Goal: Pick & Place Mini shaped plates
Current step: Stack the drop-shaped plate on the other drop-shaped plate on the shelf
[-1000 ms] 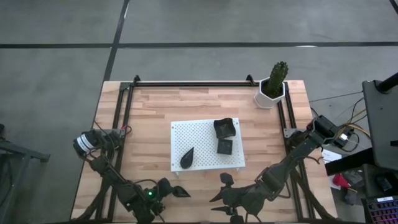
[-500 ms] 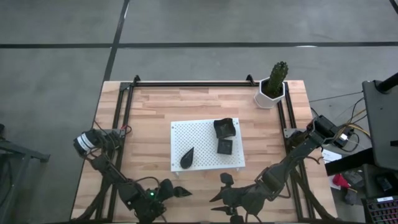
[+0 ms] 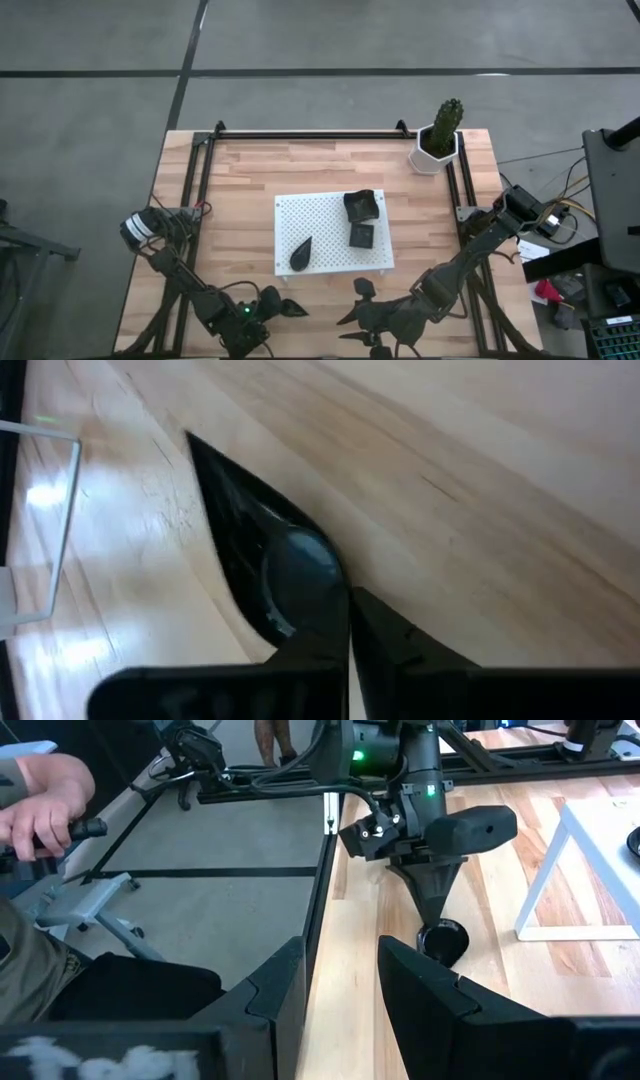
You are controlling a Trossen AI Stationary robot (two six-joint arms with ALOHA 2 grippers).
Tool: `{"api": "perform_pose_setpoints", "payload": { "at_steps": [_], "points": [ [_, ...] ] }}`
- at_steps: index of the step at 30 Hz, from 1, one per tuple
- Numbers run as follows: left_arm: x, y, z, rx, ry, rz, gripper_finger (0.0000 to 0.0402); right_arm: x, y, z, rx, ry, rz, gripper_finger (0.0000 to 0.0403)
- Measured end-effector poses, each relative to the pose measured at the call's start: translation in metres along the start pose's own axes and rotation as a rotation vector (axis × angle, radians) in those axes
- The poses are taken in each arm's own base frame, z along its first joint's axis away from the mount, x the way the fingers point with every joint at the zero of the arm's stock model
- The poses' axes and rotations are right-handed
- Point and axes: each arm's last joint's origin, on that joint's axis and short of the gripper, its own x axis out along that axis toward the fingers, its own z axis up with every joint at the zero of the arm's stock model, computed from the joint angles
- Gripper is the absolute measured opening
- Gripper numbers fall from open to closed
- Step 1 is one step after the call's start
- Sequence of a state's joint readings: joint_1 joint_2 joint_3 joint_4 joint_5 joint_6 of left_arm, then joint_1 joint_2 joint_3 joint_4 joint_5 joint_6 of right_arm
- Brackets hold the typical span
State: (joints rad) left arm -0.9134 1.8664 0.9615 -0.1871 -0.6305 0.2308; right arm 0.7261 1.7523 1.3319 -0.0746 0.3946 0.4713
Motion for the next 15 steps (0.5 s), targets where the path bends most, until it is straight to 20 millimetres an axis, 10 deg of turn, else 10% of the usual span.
{"api": "perform_pose_setpoints", "payload": {
  "at_steps": [15],
  "points": [
    [-0.011,0.017,0.036,-0.354,-0.103,0.018,0.0,0.0,0.0,0.0,-0.001,-0.001,0.0,0.0123]
  ]
}}
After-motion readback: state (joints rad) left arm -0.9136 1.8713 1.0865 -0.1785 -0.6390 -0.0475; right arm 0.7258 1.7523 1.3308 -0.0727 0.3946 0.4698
